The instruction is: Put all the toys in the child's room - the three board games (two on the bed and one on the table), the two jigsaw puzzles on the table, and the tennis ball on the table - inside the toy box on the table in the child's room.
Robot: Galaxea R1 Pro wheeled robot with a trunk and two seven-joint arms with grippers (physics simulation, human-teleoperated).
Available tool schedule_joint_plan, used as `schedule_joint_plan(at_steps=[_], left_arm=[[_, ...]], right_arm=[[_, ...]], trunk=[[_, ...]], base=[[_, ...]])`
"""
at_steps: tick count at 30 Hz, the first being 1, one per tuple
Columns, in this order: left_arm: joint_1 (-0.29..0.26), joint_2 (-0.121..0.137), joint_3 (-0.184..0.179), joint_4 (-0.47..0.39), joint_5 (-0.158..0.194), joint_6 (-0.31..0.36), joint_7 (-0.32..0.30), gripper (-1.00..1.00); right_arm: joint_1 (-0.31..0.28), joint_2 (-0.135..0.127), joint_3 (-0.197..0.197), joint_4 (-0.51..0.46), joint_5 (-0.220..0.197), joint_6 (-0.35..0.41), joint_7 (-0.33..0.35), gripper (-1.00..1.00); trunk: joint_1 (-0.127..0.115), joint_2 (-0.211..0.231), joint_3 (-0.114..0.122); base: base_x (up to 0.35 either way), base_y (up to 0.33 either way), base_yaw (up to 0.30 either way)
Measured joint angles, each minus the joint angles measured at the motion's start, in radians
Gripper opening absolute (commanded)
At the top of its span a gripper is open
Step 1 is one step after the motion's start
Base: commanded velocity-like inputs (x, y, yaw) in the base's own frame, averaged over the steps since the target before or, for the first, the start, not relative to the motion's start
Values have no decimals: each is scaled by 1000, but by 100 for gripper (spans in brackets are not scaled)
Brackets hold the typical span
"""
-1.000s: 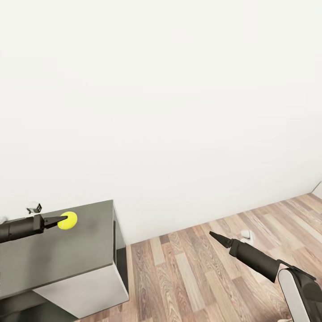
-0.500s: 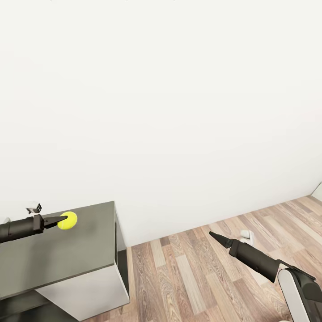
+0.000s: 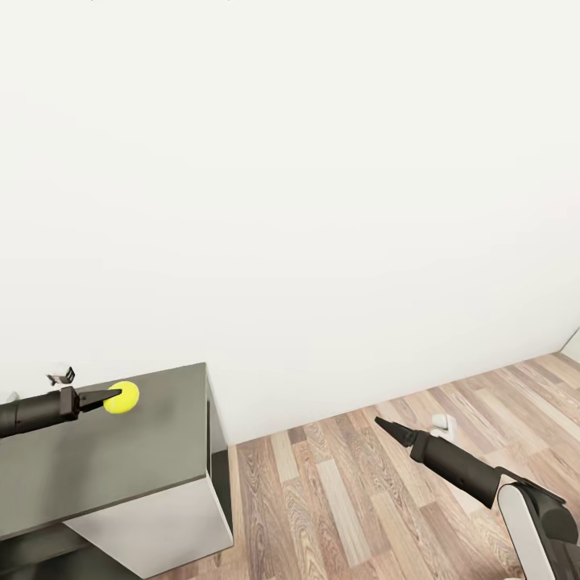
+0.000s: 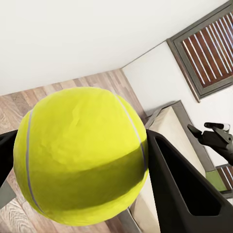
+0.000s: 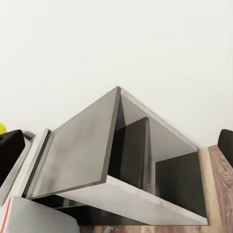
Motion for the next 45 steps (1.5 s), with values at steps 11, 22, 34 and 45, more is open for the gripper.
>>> schedule_joint_plan(at_steps=[11, 22, 34, 45], left_arm=[[2, 0, 1, 0, 1, 0, 0, -100], [5, 1, 1, 0, 2, 0, 0, -100], [6, 1, 1, -2, 4, 0, 0, -100], [6, 1, 1, -2, 5, 0, 0, -100]], right_arm=[[0, 0, 1, -2, 1, -3, 0, 100], [0, -1, 2, -5, 3, -6, 0, 100], [0, -1, 1, -5, 4, -6, 5, 100], [0, -1, 0, -5, 5, -6, 5, 100]], trunk=[[0, 0, 3], [0, 0, 18], [0, 0, 36], [0, 0, 52]], base=[[-7, 0, 39], [-33, 0, 146], [78, 0, 156], [34, 0, 158]])
